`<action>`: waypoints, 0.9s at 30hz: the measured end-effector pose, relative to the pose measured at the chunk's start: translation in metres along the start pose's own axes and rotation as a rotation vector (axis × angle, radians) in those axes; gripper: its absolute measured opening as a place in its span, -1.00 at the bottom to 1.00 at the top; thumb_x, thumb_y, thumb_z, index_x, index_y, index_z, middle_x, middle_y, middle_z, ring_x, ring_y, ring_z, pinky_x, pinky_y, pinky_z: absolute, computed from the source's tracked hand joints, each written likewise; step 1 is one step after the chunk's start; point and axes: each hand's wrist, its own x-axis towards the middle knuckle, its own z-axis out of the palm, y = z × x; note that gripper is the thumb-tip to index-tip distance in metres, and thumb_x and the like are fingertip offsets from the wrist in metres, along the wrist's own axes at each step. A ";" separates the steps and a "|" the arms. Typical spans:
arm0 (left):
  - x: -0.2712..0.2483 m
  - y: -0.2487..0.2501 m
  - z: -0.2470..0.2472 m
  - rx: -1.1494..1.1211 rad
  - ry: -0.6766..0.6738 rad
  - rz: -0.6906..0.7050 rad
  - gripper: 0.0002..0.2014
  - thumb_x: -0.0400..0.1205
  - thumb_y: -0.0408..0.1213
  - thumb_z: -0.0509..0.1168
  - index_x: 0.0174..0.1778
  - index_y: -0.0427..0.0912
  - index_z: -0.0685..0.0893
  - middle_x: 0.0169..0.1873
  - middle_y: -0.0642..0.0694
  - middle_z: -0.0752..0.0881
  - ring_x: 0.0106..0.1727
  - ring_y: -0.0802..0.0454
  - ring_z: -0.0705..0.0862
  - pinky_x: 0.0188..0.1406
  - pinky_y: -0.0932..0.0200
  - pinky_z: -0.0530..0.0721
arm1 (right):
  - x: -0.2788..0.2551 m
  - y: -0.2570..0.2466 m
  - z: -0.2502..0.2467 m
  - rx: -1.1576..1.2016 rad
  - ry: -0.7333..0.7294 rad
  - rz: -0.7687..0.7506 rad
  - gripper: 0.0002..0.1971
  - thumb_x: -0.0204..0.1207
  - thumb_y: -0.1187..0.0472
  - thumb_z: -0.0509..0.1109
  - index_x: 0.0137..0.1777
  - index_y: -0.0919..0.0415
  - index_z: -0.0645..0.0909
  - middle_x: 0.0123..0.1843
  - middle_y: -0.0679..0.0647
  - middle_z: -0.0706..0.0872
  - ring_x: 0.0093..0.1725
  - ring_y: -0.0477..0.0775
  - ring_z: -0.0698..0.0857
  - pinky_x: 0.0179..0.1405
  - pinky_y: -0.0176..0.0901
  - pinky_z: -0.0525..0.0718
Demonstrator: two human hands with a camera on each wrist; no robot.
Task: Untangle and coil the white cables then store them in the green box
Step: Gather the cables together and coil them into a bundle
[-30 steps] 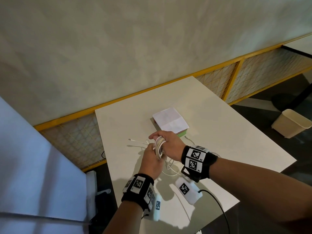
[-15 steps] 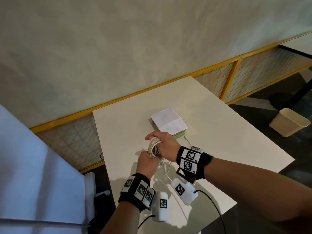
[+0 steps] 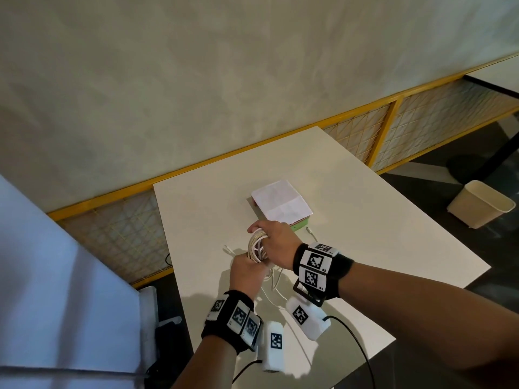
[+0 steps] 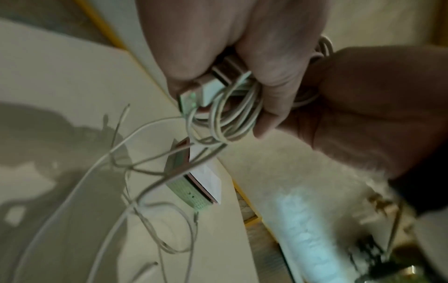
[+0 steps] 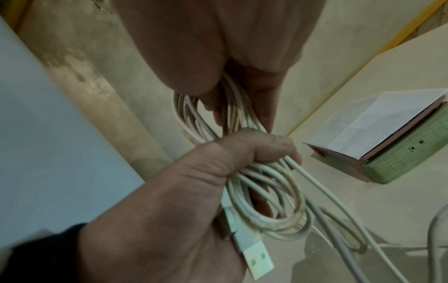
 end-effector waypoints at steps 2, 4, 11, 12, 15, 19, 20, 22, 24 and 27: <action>0.000 0.001 0.001 -0.037 0.023 -0.014 -0.67 0.43 -0.52 0.45 -0.58 -0.15 0.53 -0.82 0.12 0.46 -0.73 0.25 0.30 -0.70 0.42 0.31 | 0.001 -0.001 -0.001 -0.004 -0.007 0.004 -0.50 0.41 0.53 0.07 0.26 0.18 0.58 0.18 0.26 0.69 0.06 0.17 0.65 -0.13 -0.21 0.58; 0.000 0.001 0.000 -0.030 0.014 0.001 -0.68 0.42 -0.50 0.47 -0.56 -0.12 0.55 -0.80 0.12 0.49 -0.73 0.27 0.34 -0.69 0.46 0.33 | 0.001 -0.001 -0.002 0.008 -0.008 0.010 -0.51 0.40 0.52 0.07 0.24 0.18 0.59 0.19 0.25 0.69 0.12 0.19 0.66 -0.10 -0.19 0.61; 0.004 -0.003 -0.003 0.042 -0.092 0.044 -0.83 0.48 -0.46 0.44 -0.30 -0.09 0.68 -0.43 0.00 0.70 -0.44 0.15 0.58 -0.52 0.45 0.50 | 0.004 0.000 0.000 0.170 -0.019 0.016 -0.50 0.35 0.54 0.05 0.16 0.17 0.63 0.14 0.23 0.75 0.16 0.19 0.70 0.16 0.00 0.69; 0.005 -0.003 -0.002 0.056 -0.098 0.045 -0.84 0.50 -0.44 0.43 -0.29 -0.08 0.67 -0.42 0.01 0.70 -0.42 0.14 0.58 -0.50 0.44 0.51 | 0.003 0.000 0.001 0.209 -0.022 0.016 -0.49 0.34 0.55 0.04 0.14 0.16 0.64 0.09 0.19 0.77 0.14 0.17 0.71 0.14 0.01 0.71; 0.007 -0.001 -0.004 0.076 -0.126 0.058 -0.79 0.54 -0.41 0.38 -0.38 -0.06 0.69 -0.50 0.06 0.71 -0.46 0.19 0.59 -0.43 0.34 0.52 | 0.001 -0.004 0.000 0.307 -0.020 0.021 -0.51 0.35 0.52 0.07 0.06 0.04 0.65 -0.07 0.08 0.78 -0.05 0.13 0.77 -0.33 -0.07 0.73; 0.004 0.001 -0.007 0.040 -0.184 0.048 -0.71 0.60 -0.42 0.31 -0.45 -0.12 0.71 -0.54 0.05 0.72 -0.58 0.30 0.55 -0.54 0.42 0.48 | -0.001 -0.007 -0.002 0.416 -0.058 0.036 -0.55 0.41 0.46 0.08 -0.03 -0.08 0.64 -0.16 0.04 0.79 -0.24 0.24 0.81 -0.72 -0.24 0.50; 0.003 0.001 -0.007 0.025 -0.191 0.043 -0.68 0.60 -0.42 0.31 -0.47 -0.10 0.71 -0.55 0.05 0.72 -0.57 0.27 0.55 -0.51 0.39 0.49 | 0.000 -0.007 -0.002 0.426 -0.064 0.033 -0.57 0.44 0.46 0.08 0.01 -0.02 0.65 -0.17 0.04 0.79 -0.23 0.18 0.80 -0.74 -0.30 0.50; 0.004 -0.001 -0.007 -0.001 -0.201 0.053 -0.65 0.60 -0.40 0.30 -0.52 -0.08 0.73 -0.51 -0.02 0.75 -0.42 0.11 0.62 -0.33 0.22 0.57 | 0.002 -0.006 -0.002 0.458 -0.065 0.004 -0.63 0.51 0.44 0.10 0.02 0.05 0.66 -0.22 0.04 0.77 -0.22 0.07 0.77 -0.57 -0.25 0.69; 0.006 -0.001 -0.007 -0.024 -0.223 0.045 -0.65 0.59 -0.36 0.30 -0.53 -0.08 0.73 -0.48 -0.13 0.75 -0.34 -0.08 0.62 -0.21 0.05 0.58 | 0.005 -0.005 0.000 0.492 -0.051 -0.022 -0.69 0.58 0.38 0.16 -0.07 0.01 0.68 -0.28 0.02 0.77 -0.23 0.06 0.77 -0.16 0.06 0.82; 0.007 -0.001 -0.004 -0.120 -0.248 0.029 -0.67 0.62 -0.48 0.27 -0.50 -0.23 0.62 -0.64 -0.12 0.64 -0.48 -0.03 0.64 -0.11 0.01 0.66 | 0.009 -0.002 0.000 0.531 -0.039 -0.018 -0.67 0.59 0.37 0.18 -0.16 -0.03 0.69 -0.33 0.04 0.77 -0.26 0.11 0.76 -0.01 0.28 0.77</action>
